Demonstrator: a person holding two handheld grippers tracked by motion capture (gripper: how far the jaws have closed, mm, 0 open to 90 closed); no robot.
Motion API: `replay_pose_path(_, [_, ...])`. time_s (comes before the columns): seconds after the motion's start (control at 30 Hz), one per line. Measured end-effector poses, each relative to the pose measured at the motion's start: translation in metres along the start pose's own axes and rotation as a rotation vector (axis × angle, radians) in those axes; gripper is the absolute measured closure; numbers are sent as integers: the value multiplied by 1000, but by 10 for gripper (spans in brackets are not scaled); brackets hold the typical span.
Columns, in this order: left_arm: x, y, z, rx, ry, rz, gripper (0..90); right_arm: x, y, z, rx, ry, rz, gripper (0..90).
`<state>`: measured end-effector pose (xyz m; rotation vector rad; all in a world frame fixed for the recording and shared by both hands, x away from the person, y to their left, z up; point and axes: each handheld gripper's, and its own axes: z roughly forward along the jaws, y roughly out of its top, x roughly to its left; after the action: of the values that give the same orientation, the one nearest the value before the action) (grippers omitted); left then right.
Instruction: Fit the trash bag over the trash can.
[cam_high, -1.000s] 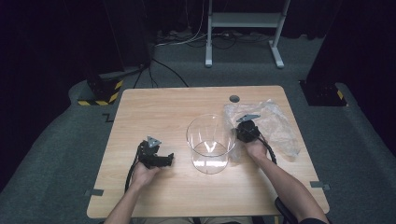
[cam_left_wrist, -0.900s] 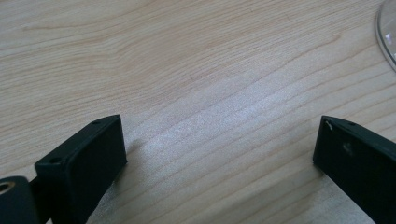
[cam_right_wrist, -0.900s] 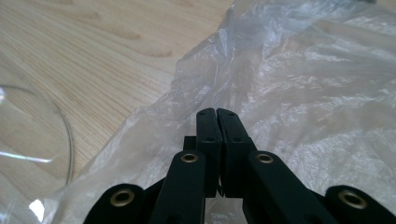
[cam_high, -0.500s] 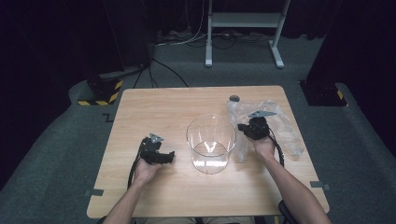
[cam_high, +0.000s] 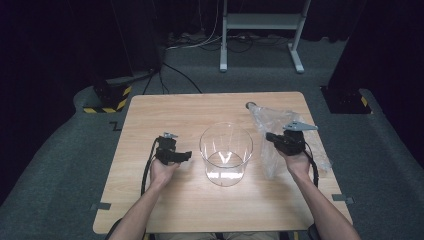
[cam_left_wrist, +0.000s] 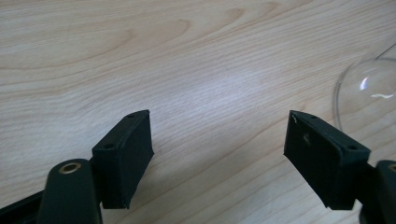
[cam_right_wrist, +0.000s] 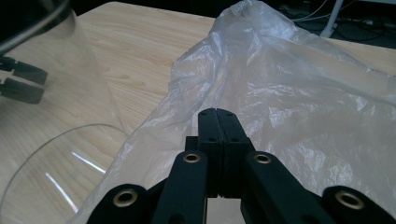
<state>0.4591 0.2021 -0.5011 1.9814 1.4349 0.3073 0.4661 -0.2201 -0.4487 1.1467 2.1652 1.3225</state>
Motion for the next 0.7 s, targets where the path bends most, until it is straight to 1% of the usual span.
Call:
replay_pose_path(0.03, [-1,4,1,9,-12,5,221,1,-1,-4,-4,0,2,896])
replay_pose_path(0.1, [-4,9,3,-13,-23,13,235,1,-2,-10,-11,-2,4,896])
replay_pose_path(0.17, [-5,14,7,-6,-32,17,245,2,-3,-16,-16,-8,4,896])
replay_pose_path(0.2, [-5,16,8,0,-34,12,256,2,-4,-19,-18,-12,2,896])
replay_pose_path(0.27, [-2,18,12,-18,-49,-15,278,2,-6,-25,-21,-16,6,895])
replay_pose_path(0.3, [-1,20,13,-3,-58,-29,282,2,-7,-28,-25,-19,6,895])
replay_pose_path(0.33, [0,23,15,13,-58,-31,275,2,-8,-31,-29,-21,6,895])
replay_pose_path(0.4, [1,26,18,15,-59,-32,274,3,-9,-37,-37,-25,7,895])
replay_pose_path(0.43, [0,28,19,10,-60,-32,277,3,-10,-40,-43,-26,10,895])
replay_pose_path(0.5, [-1,28,21,-1,-77,-44,284,4,-10,-45,-50,-28,6,895])
replay_pose_path(0.53, [-1,28,21,-1,-77,-44,284,4,-10,-48,-55,-27,3,895])
replay_pose_path(0.57, [-3,31,23,17,-80,-33,283,5,-10,-50,-58,-26,3,895])
replay_pose_path(0.6, [-5,32,24,23,-78,-21,276,5,-9,-52,-62,-24,0,895])
replay_pose_path(0.63, [-6,33,24,18,-78,-12,278,6,-9,-53,-66,-23,-2,895])
replay_pose_path(0.7, [-7,34,23,14,-86,-8,286,8,-7,-57,-74,-17,-11,895])
